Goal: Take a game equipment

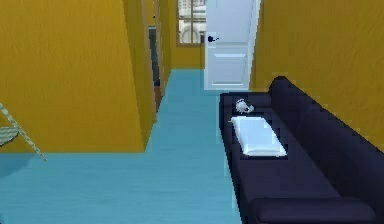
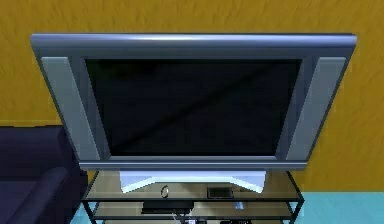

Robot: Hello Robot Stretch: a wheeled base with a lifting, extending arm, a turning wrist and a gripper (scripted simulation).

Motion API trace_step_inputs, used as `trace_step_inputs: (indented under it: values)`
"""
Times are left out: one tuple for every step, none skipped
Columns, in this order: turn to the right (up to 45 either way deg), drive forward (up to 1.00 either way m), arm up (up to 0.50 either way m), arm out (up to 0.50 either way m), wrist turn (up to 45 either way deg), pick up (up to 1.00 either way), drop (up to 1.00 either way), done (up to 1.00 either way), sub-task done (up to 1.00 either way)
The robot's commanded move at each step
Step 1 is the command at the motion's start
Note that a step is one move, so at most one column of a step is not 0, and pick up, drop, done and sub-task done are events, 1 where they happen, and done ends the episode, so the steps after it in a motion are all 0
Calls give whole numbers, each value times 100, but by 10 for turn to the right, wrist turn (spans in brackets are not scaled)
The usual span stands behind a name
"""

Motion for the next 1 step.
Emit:
trace_step_inputs:
  values:
    - [0, 0, 0, 0, 0, 0, 0, 100, 0]
